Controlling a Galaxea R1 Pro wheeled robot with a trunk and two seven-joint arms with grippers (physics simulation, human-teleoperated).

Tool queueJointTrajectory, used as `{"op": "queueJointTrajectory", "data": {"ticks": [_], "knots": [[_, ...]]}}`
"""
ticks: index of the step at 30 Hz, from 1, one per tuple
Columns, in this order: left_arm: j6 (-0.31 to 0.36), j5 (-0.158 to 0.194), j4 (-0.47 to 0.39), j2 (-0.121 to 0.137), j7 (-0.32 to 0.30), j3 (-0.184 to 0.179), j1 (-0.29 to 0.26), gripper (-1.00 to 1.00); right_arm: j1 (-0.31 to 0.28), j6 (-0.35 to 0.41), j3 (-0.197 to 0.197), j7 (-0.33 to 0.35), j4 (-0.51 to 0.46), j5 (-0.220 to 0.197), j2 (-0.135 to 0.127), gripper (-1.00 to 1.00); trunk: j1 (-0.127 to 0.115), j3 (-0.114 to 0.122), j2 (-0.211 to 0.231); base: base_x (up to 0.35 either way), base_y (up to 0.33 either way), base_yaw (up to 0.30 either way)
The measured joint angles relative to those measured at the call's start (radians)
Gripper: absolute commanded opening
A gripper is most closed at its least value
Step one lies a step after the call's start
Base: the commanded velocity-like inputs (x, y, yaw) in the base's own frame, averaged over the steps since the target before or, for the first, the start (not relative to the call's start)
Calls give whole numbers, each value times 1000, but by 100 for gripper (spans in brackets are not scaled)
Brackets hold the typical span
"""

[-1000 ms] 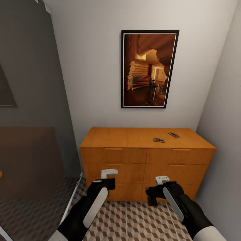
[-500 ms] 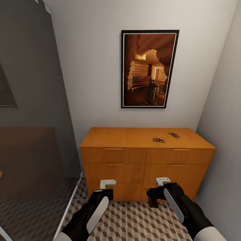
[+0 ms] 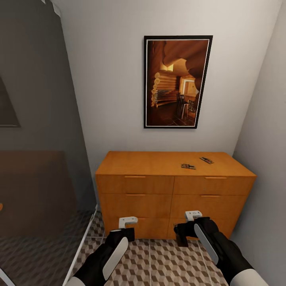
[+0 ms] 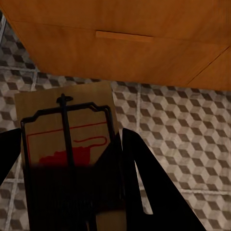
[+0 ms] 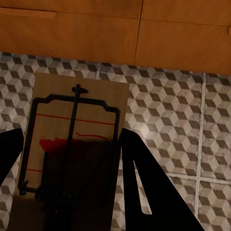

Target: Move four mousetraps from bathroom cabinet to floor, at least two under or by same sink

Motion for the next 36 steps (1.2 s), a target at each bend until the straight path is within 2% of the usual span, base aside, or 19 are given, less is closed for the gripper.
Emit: {"op": "queueJointTrajectory", "data": {"ticks": [6,9,15,18,21,25,28,32,33,36], "knots": [[-2,0,2,0,-5,-1,0,-100,0,0,1,0,9,-2,5,-100,0,0,0,0,0,0],[-24,0,7,1,-20,-2,1,-100,1,-2,1,0,26,-1,7,-100,0,0,0,0,0,0],[-78,-2,22,-2,-51,-34,4,-100,44,-104,2,0,79,-1,8,-100,0,0,0,0,0,0],[-96,-5,26,-2,-55,-44,30,-100,75,-149,2,1,89,0,7,-100,0,0,0,0,0,0],[-121,-24,28,-1,-57,-48,63,-100,97,-169,1,1,94,-1,5,-100,0,0,0,0,0,0],[-146,-39,42,-1,-58,-49,99,-100,125,-180,2,1,96,0,6,-100,-15,12,28,0,0,0],[-172,-43,100,-2,-61,-49,113,-100,147,-188,2,1,97,0,8,-100,-27,22,49,0,0,0],[-245,-45,228,-5,-93,-48,120,-100,181,-234,2,1,97,-1,9,-100,-42,34,77,0,0,0],[-270,-45,270,-6,-109,-48,121,-100,198,-267,2,1,99,-1,9,-100,-46,37,84,0,0,0],[-301,-46,319,-8,-129,-47,122,-100,230,-340,2,2,112,-2,9,-100,-57,47,105,0,0,0]]}}
